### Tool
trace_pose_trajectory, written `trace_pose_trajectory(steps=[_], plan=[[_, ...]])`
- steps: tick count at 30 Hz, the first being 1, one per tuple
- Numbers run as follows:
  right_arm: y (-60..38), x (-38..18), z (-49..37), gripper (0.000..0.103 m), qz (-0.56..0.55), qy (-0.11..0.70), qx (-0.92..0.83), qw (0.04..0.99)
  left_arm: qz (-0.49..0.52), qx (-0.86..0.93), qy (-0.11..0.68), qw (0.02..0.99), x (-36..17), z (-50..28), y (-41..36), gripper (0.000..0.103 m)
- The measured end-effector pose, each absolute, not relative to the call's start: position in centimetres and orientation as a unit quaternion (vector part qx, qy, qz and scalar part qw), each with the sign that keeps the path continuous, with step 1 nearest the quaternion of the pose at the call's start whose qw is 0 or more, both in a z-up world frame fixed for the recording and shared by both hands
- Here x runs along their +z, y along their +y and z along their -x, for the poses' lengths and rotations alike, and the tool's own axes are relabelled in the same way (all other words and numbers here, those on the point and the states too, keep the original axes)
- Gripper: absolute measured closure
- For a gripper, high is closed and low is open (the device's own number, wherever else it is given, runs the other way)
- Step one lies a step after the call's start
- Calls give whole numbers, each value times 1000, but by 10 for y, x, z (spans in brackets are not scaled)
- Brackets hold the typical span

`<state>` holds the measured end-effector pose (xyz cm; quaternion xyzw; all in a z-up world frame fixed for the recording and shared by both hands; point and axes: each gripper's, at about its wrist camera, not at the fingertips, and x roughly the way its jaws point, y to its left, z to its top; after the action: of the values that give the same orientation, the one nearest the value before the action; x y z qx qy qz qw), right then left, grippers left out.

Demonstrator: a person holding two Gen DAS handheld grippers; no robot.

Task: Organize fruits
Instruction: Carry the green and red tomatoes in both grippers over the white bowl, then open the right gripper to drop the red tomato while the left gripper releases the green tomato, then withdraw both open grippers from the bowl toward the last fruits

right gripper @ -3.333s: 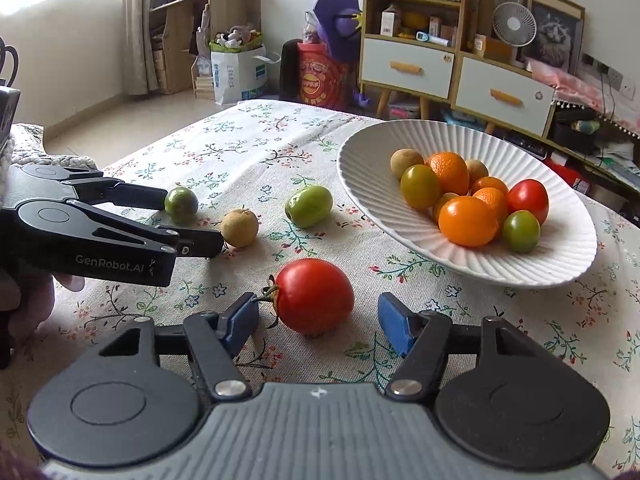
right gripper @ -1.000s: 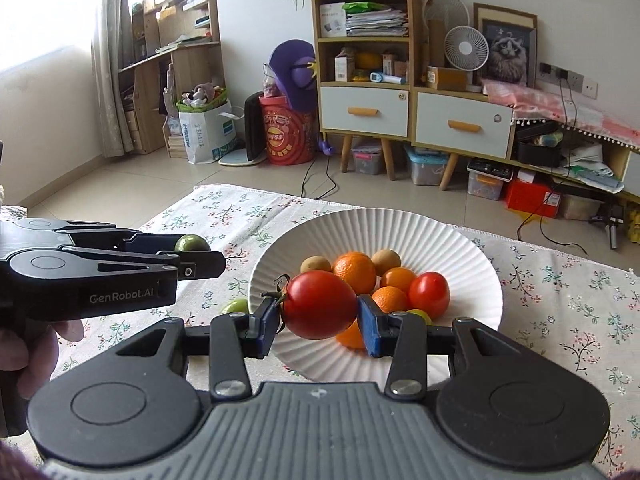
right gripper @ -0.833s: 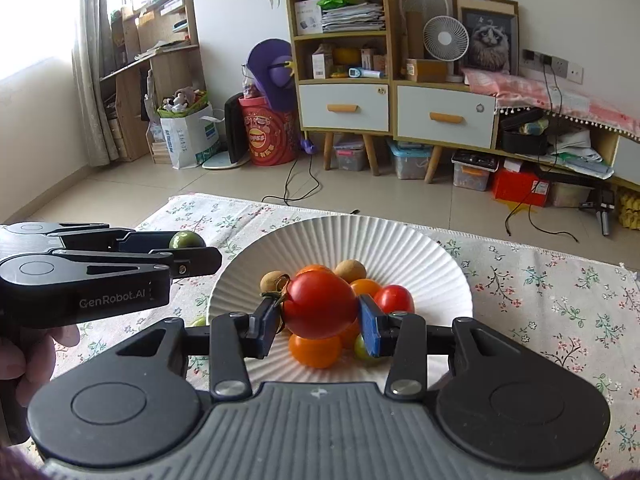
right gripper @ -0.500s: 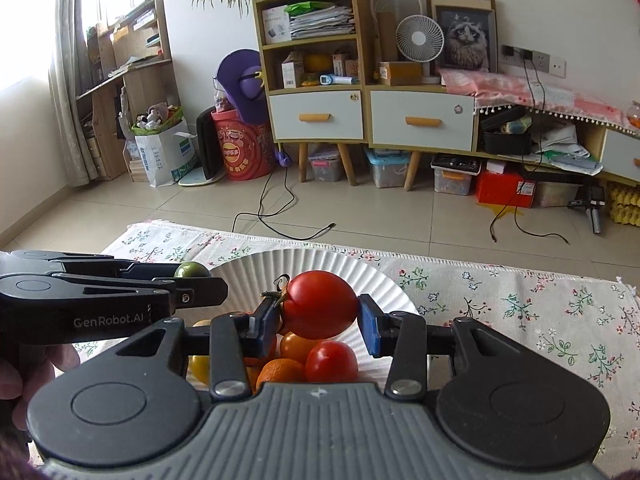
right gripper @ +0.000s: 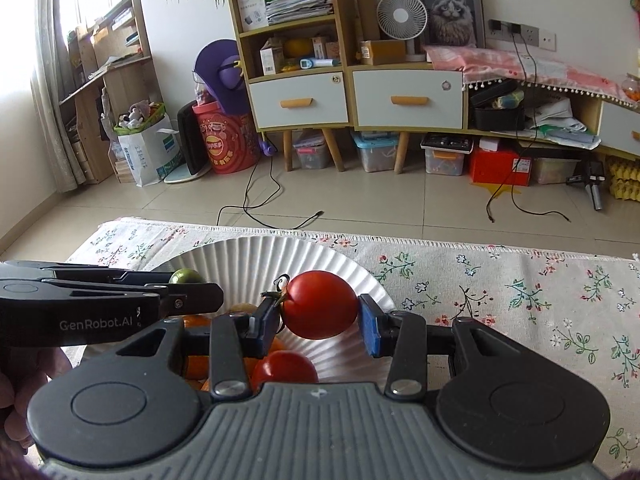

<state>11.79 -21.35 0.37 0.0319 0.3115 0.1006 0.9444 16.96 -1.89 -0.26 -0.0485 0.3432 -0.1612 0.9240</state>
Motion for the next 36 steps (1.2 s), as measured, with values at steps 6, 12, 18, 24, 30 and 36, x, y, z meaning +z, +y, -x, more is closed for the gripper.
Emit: trace_pose_trajectory(steps=[6,12,18,24,30,36], plan=[[-209,4,-119,61,-22,314,104,944,49,-160,338,926,2,-170,-20,68],[-209,11,-114,52,-17,310,100,945,30,-151,332,931,12,-165,-19,54],[-207,25,-104,43,-7,306,89,948,25,-141,325,935,25,-149,-8,44],[-203,38,-89,35,6,300,88,950,22,-128,322,938,37,-131,2,32],[-196,45,-75,30,19,301,90,949,17,-119,325,938,46,-114,10,24],[-189,51,-62,24,19,301,96,948,14,-113,340,934,48,-101,17,13]])
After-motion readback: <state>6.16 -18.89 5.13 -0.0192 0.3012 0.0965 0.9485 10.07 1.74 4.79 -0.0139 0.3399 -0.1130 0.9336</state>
